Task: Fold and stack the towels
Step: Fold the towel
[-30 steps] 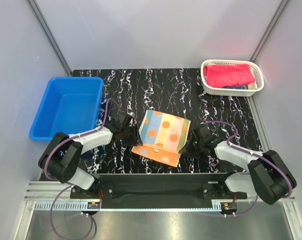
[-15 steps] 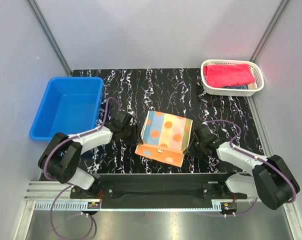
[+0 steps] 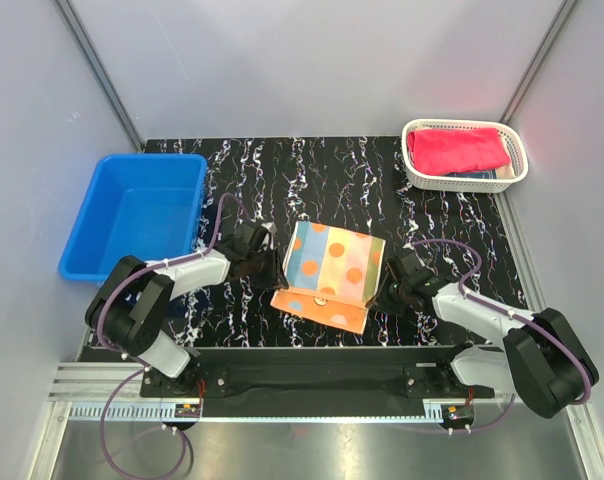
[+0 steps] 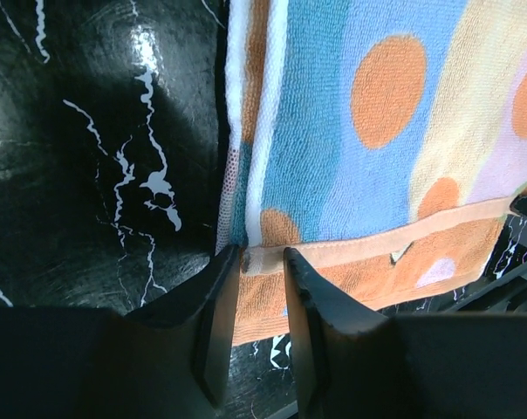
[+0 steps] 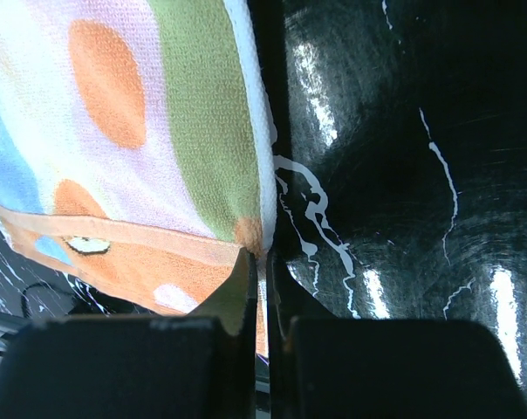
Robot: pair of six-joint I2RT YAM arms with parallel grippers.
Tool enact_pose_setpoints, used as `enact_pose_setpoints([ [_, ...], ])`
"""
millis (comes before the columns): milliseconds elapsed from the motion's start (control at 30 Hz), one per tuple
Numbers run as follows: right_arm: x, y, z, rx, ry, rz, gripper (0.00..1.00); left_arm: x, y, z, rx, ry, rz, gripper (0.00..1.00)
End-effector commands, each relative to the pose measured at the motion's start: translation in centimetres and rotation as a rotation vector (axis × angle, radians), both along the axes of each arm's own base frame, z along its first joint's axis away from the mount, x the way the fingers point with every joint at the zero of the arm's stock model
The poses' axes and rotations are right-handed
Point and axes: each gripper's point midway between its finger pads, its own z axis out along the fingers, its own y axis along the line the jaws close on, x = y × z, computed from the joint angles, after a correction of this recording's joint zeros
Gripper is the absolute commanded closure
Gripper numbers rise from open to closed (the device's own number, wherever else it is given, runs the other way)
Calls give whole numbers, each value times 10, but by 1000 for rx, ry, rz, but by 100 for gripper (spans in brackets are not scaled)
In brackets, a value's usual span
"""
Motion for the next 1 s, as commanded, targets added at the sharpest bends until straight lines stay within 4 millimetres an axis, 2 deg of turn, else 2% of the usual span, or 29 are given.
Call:
enact_pose_setpoints([
  [0, 9, 4, 8, -3, -39, 22, 97, 12, -11, 9, -37, -44, -29, 70],
  [33, 9, 4, 8, -6, -39, 22, 96, 14, -12, 11, -40, -48, -30, 76],
  [133, 10, 4, 10, -13, -42, 27, 96, 15, -13, 13, -38, -50, -35, 83],
  [267, 13, 3, 16, -27, -52, 30, 96, 16, -9, 17, -11, -42, -32, 100],
  [333, 14, 1, 19, -39, -54, 33, 96, 16, -8, 21, -2, -47, -30, 100],
  [433, 15, 0, 26, -46, -64, 36, 96, 19, -5, 38, 3, -76, -18, 100],
  [667, 26, 7, 62, -41, -98, 76, 97, 21, 1, 73, 28, -95, 2, 100],
  [733, 24, 8, 66, -47, -85, 92, 98, 24, -2, 86, 16, -104, 3, 100],
  [833, 26, 8, 75, -54, -87, 104, 98, 23, -3, 94, 22, -89, -17, 100],
  [967, 23, 13, 83, -19, -92, 110, 100, 17, 0, 91, 40, -70, -38, 100],
])
